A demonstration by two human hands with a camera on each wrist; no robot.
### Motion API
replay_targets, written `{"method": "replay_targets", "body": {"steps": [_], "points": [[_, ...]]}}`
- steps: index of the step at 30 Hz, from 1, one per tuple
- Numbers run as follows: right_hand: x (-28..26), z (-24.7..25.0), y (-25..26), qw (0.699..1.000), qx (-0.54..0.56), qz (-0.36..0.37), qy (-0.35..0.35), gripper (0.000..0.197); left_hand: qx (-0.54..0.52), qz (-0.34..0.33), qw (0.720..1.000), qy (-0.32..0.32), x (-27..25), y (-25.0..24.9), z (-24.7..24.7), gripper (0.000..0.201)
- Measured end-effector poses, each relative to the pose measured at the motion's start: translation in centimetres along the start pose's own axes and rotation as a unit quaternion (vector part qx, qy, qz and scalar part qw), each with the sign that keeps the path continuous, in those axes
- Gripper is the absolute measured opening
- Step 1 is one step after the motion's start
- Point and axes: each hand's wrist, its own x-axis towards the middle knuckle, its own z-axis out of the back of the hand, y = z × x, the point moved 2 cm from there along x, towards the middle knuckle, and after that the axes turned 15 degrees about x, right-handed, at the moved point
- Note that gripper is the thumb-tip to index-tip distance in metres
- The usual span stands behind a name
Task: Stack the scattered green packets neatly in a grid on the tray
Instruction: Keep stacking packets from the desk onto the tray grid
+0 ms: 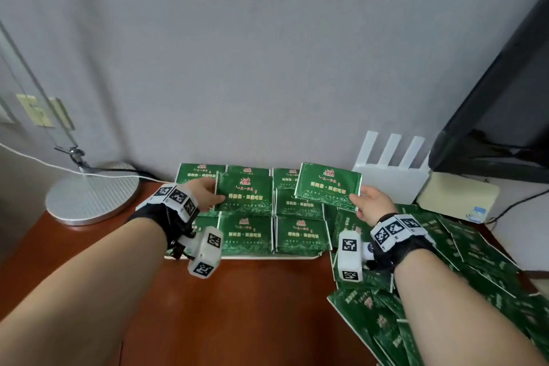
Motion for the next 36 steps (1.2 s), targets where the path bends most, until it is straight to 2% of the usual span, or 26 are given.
{"method": "replay_targets", "body": {"steps": [6, 11, 14, 17, 20, 25, 36], "points": [[7.1, -2.5, 0.0, 1.0, 0.004, -0.03, 0.007, 0.031, -0.051, 0.028, 0.998, 0.027, 7.1, -1.0, 0.1, 0.012], [12.2, -5.6, -1.0, 0.998, -0.027, -0.052, 0.033, 0.031, -0.045, 0.047, 0.997, 0.031, 12.3, -1.3, -0.4, 0.02], [13.5, -7.2, -1.2, 0.991, -0.102, -0.05, 0.075, 0.031, -0.024, 0.068, 0.997, 0.031, 14.2, -1.1, -0.9, 0.024], [14.1, -8.1, -1.5, 0.983, -0.152, -0.043, 0.089, 0.028, -0.008, 0.092, 0.995, 0.026, 14.9, -0.9, -1.0, 0.027], [14.5, -8.3, -1.7, 0.982, -0.169, -0.031, 0.074, 0.026, -0.001, 0.104, 0.995, 0.01, 15.2, -0.9, -0.8, 0.021], [14.5, -8.0, -2.0, 0.984, -0.171, -0.028, 0.041, 0.026, 0.023, 0.103, 0.994, -0.011, 15.3, -1.0, -0.4, 0.022], [14.5, -8.4, -2.8, 0.982, -0.182, -0.025, 0.036, 0.023, 0.104, 0.115, 0.988, -0.016, 15.7, -1.0, -0.6, 0.011]]}}
